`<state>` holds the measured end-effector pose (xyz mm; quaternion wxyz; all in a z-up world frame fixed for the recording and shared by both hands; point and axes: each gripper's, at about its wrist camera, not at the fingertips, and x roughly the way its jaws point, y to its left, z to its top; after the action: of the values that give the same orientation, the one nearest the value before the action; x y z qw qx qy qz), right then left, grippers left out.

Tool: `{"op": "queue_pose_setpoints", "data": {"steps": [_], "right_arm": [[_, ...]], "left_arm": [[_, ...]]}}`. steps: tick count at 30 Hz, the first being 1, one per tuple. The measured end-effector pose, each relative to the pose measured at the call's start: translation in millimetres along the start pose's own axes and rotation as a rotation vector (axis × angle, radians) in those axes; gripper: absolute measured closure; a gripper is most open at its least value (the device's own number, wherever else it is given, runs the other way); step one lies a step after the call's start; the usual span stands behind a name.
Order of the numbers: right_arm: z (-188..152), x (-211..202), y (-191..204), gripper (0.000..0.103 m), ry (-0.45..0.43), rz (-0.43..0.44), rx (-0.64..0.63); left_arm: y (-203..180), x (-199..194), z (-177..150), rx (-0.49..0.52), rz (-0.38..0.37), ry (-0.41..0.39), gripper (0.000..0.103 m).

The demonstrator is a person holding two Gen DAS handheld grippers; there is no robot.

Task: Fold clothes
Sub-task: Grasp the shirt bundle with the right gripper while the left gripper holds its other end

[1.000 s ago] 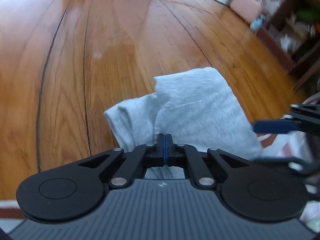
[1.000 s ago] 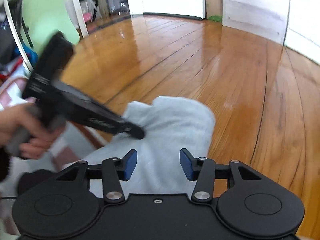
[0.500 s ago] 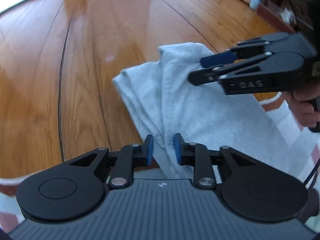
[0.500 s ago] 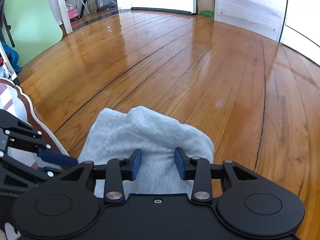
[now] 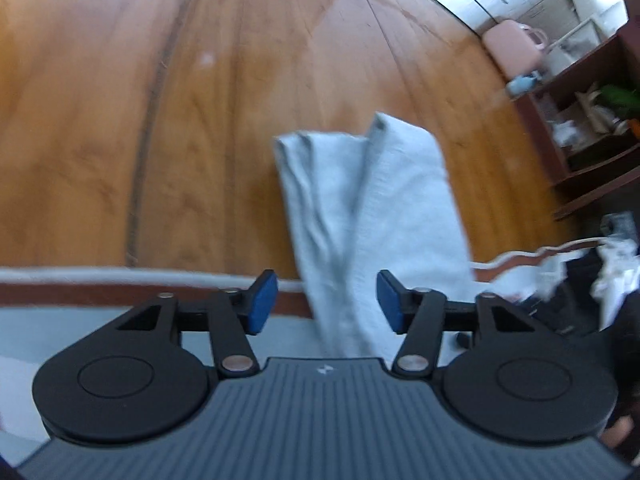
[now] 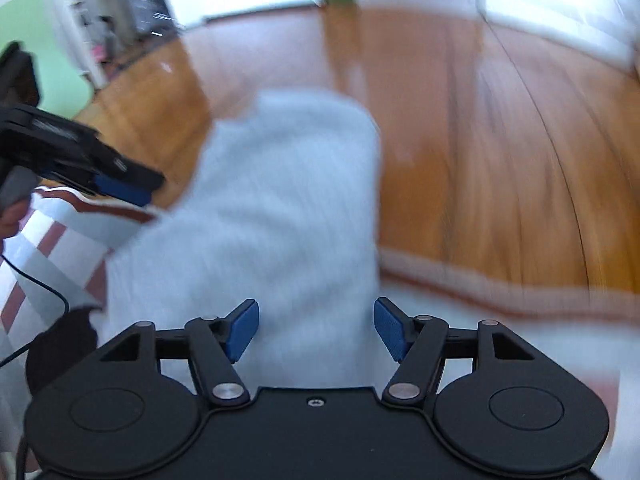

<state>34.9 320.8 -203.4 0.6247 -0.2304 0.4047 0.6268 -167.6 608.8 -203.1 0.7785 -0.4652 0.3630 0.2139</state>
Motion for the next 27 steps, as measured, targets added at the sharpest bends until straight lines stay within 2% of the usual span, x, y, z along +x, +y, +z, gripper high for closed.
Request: {"op": "queue_pose_setpoints", "data": {"steps": [3, 7, 8, 13, 15, 21, 25, 27], "right_arm": [[-23.6, -7.3, -10.7, 0.034, 0.059, 0.025, 0.074], [-39.9, -19.8, -12.8, 0.034, 0.116, 0.100, 0.059], [-37.0, -22.6, -17.9, 0.034, 0.102, 0.115, 0.083], [-22.2, -36.7, -43.4, 0.034, 0.030, 0.192, 0.203], [-15.9, -41.4, -53.8, 0.034, 0.004, 0.223, 0.252], [17.8, -7.0, -75.3, 0.034, 0.041, 0.292, 0.334], [25.1, 18.9, -79.9, 0.034, 0.081, 0.285, 0.368], [24.4, 24.6, -82.1, 0.033, 0.068, 0.299, 0.387]], "left_arm": [[-6.4, 11.3, -9.7, -0.032, -0.027, 0.060, 0.033], [-13.9, 8.6, -29.9, 0.030, 0.045, 0.095, 0.032], [-15.1, 9.6, -30.3, 0.039, 0.055, 0.097, 0.032], [-6.8, 19.8, -28.2, 0.021, -0.024, 0.119, 0.032], [-3.3, 23.9, -27.4, 0.012, -0.057, 0.128, 0.027], [4.1, 36.7, -25.4, -0.016, -0.167, 0.151, 0.021], [6.8, 48.2, -27.8, -0.070, -0.244, 0.118, 0.020], [11.5, 50.6, -31.1, -0.116, -0.285, 0.088, 0.020]]}}
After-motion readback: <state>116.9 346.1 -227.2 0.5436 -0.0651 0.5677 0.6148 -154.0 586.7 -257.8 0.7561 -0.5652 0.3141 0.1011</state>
